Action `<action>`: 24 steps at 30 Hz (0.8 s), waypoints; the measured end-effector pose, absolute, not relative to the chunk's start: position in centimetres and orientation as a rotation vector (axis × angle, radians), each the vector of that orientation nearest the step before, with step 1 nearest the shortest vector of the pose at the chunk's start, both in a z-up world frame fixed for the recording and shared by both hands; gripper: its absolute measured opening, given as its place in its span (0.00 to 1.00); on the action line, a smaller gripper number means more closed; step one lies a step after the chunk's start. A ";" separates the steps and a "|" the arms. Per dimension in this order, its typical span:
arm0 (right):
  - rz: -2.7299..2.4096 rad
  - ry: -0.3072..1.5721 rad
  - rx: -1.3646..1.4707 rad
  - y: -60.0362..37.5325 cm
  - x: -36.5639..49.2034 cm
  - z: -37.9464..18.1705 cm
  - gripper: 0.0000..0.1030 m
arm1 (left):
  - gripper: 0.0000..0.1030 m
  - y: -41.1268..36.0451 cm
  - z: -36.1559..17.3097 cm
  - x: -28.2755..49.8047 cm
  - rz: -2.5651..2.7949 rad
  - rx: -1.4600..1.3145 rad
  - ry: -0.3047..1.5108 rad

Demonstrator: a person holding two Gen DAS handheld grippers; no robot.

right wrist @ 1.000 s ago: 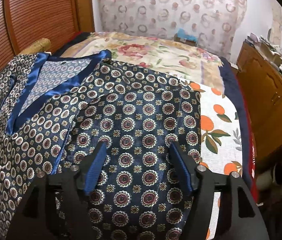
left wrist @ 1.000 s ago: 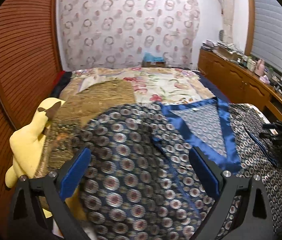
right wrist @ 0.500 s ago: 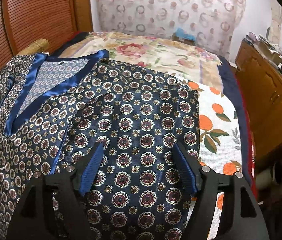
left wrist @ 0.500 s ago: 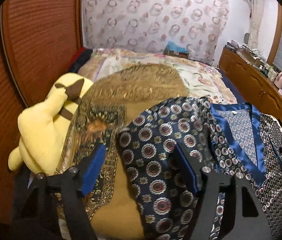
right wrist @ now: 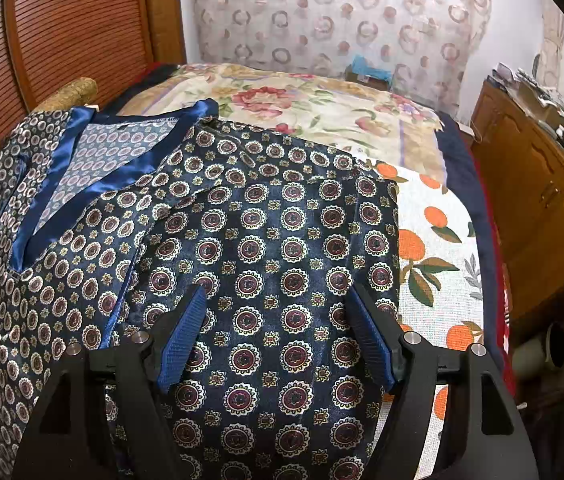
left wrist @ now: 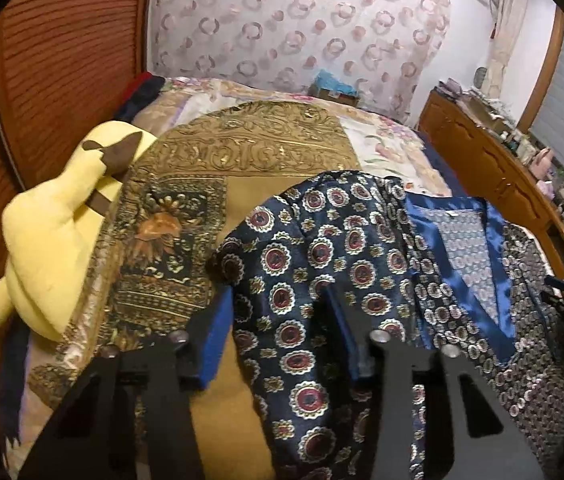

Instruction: Fold small clothes

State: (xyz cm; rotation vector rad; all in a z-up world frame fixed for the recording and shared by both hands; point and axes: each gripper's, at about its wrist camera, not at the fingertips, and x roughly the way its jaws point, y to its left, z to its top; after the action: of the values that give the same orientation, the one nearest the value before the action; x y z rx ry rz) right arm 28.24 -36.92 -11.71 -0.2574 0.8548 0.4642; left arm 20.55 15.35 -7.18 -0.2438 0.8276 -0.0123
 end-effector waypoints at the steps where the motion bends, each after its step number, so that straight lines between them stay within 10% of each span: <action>1: 0.464 0.855 -0.257 -36.9 28.2 -11.7 0.72 | 0.32 15.4 -7.2 20.6 -0.012 -0.245 0.826; 5: 0.464 0.855 -0.257 -36.9 28.3 -11.7 0.72 | 0.07 15.1 -6.9 20.6 -0.024 -0.233 0.814; 24: 0.391 0.854 -0.199 -40.7 32.0 -9.8 0.69 | 0.05 13.3 -4.8 20.3 -0.013 -0.143 0.746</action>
State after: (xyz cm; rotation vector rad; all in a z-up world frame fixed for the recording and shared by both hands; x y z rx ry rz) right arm 32.03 -40.69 -9.85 -0.1995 0.8540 0.3911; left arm 20.27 13.26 -4.81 -0.1434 0.7464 -0.0133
